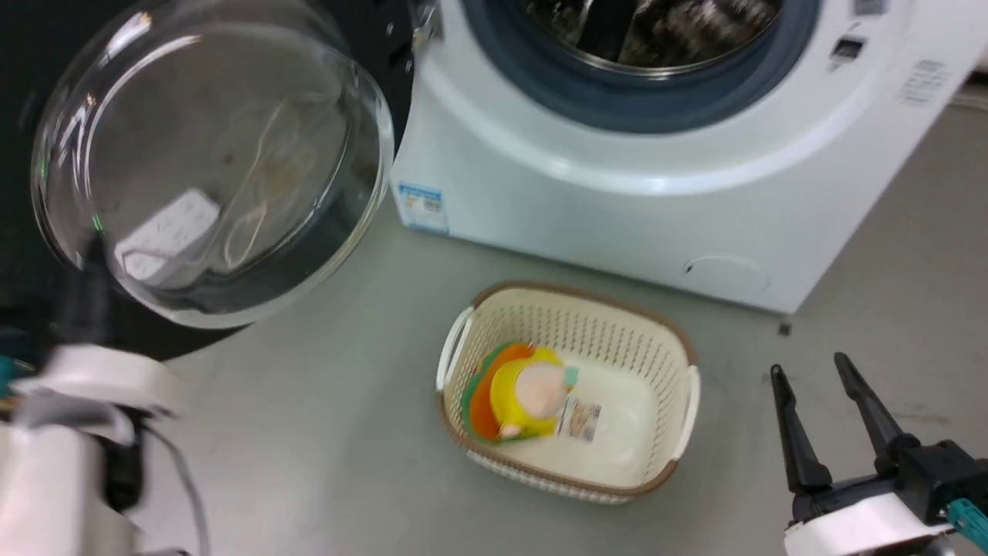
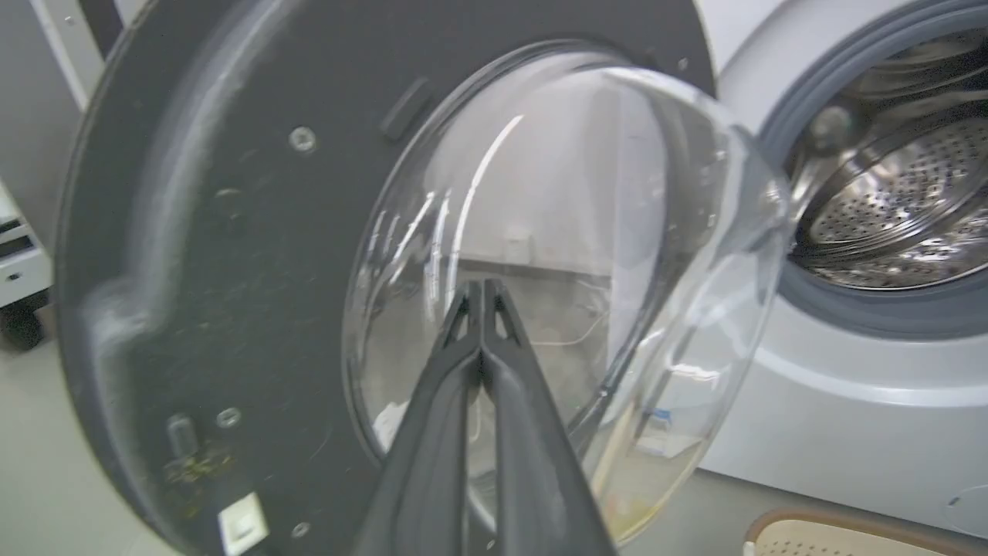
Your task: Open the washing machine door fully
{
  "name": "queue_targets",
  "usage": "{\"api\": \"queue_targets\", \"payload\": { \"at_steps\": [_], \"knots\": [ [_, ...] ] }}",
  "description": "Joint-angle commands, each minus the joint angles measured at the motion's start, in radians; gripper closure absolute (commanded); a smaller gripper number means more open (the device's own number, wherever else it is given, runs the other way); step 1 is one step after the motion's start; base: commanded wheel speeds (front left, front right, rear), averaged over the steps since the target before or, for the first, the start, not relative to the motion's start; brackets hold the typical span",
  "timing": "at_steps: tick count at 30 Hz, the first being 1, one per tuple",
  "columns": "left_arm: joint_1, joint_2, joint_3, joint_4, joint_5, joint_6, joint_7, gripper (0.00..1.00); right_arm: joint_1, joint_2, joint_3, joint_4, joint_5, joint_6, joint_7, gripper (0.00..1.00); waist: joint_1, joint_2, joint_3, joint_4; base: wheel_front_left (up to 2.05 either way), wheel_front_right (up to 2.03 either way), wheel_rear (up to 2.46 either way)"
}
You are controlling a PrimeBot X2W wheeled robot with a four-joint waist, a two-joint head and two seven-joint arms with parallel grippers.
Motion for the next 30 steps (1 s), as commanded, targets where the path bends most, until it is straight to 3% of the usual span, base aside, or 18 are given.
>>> {"api": "queue_targets", "payload": {
  "at_steps": [1,12,20,21,22,23,30],
  "knots": [
    [0.024,-0.016,-0.012,-0.019,0.008,-0.001,-0.005,1.0,0.0,0.004,-0.006,0.0,-0.003,0.001,-0.007,0.0,0.0001,-0.0001,-0.062,-0.042,0.0,0.0,0.0],
    [0.295,-0.152,-0.108,-0.274,0.013,0.024,-0.004,1.0,0.046,0.013,-0.017,-0.018,-0.013,0.001,-0.019,0.0,0.0001,-0.0001,-0.192,-0.183,0.0,0.0,0.0],
    [0.413,-0.208,-0.16,-0.312,0.039,0.046,-0.005,1.0,0.081,0.013,-0.025,-0.028,0.004,0.001,-0.02,0.0,0.0001,-0.0001,-0.208,-0.261,0.0,0.0,0.0],
    [0.422,-0.21,-0.164,-0.307,0.045,0.051,-0.005,0.82,0.083,0.013,-0.025,-0.027,0.004,0.001,-0.02,0.0,0.0001,-0.0001,-0.209,-0.268,0.0,0.0,0.0],
    [0.431,-0.215,-0.169,-0.301,0.048,0.056,-0.005,0.31,0.086,0.013,-0.026,-0.025,0.006,0.001,-0.02,0.0,0.0001,-0.0001,-0.211,-0.274,0.0,0.0,0.0],
    [0.439,-0.219,-0.172,-0.296,0.052,0.061,-0.005,0.0,0.089,0.013,-0.026,-0.023,0.009,0.001,-0.02,0.0,0.0001,-0.0001,-0.213,-0.28,0.0,0.0,0.0],
    [0.473,-0.238,-0.196,-0.239,0.084,0.072,-0.005,0.0,0.108,0.013,-0.019,0.006,0.027,0.001,-0.02,0.0,0.0001,-0.0001,-0.219,-0.299,0.0,0.0,0.0]
  ]
}}
